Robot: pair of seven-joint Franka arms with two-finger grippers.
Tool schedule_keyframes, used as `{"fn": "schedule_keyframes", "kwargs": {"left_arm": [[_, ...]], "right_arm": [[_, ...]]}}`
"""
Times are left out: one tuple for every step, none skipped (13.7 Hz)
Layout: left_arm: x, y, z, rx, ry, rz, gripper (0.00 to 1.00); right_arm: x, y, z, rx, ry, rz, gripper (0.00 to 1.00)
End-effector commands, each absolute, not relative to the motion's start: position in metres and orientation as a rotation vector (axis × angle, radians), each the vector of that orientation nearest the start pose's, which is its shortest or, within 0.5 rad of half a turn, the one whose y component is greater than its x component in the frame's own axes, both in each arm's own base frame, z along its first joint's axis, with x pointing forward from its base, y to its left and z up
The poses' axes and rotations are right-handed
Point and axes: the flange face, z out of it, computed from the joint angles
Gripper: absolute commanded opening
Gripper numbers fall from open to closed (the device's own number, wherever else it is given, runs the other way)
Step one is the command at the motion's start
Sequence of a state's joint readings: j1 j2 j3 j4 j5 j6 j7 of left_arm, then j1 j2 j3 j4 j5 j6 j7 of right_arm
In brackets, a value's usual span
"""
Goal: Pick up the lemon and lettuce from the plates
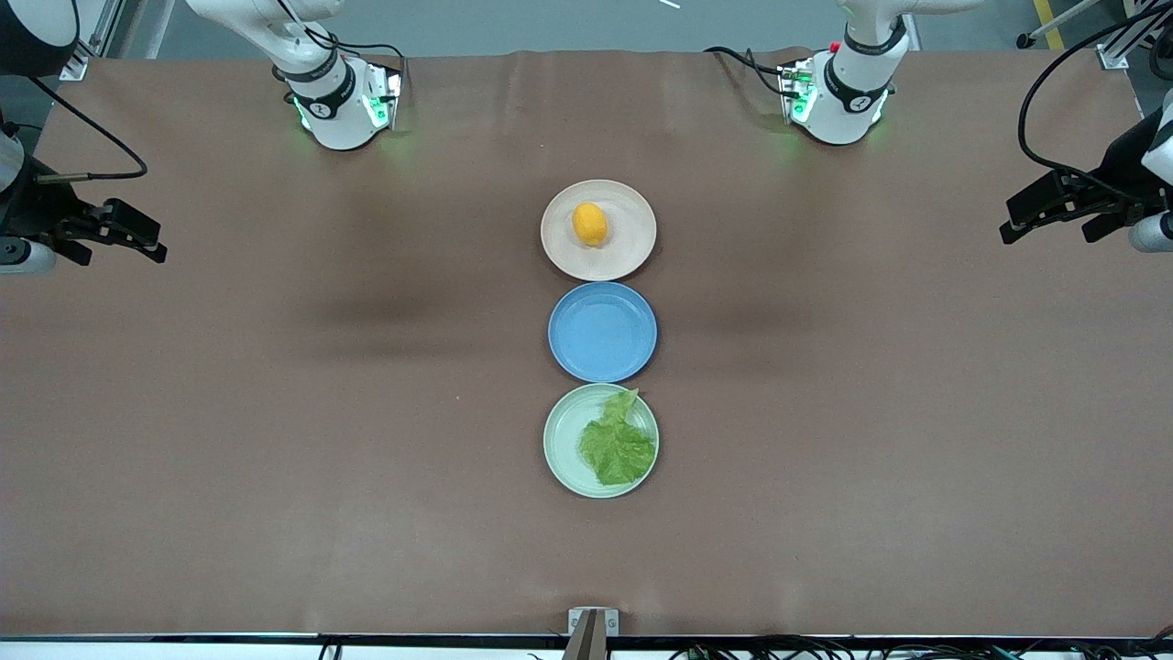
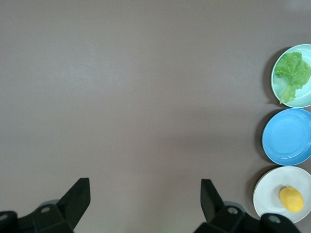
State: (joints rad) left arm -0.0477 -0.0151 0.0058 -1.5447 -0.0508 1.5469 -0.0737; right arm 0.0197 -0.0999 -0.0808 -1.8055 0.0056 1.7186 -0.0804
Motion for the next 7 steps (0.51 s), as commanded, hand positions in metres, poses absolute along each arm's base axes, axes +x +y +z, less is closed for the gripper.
{"fn": "schedule_keyframes", "kwargs": {"left_arm": [[0.546, -0.028, 0.652, -3.179, -0.004, -0.027, 1.00], [0.546, -0.029, 0.652, -3.181, -0.002, -0.026, 1.00], [0.546, -0.029, 0.652, -3.181, -0.002, -0.026, 1.00], [0.546, -0.029, 0.652, -3.181, -0.018, -0.026, 1.00], [0.546, -0.027, 0.650, -3.182, -0.033, -0.019, 1.00], [0.545, -0.029, 0.649, -3.180, -0.026, -0.014, 1.00], [0.546, -0.033, 0.649, -3.180, -0.019, -0.011, 1.00]], "right_arm": [[0.528, -0.035, 0.579, -3.143, -0.021, -0.014, 1.00], [0.528, -0.035, 0.579, -3.143, -0.021, -0.014, 1.00], [0.528, -0.035, 0.579, -3.143, -0.021, -0.009, 1.00], [0.527, -0.035, 0.579, -3.143, -0.021, -0.004, 1.00], [0.529, -0.035, 0.578, -3.144, -0.029, -0.002, 1.00], [0.538, -0.037, 0.566, -3.145, -0.024, 0.027, 1.00], [0.548, -0.037, 0.549, -3.143, -0.019, 0.075, 1.00]]}}
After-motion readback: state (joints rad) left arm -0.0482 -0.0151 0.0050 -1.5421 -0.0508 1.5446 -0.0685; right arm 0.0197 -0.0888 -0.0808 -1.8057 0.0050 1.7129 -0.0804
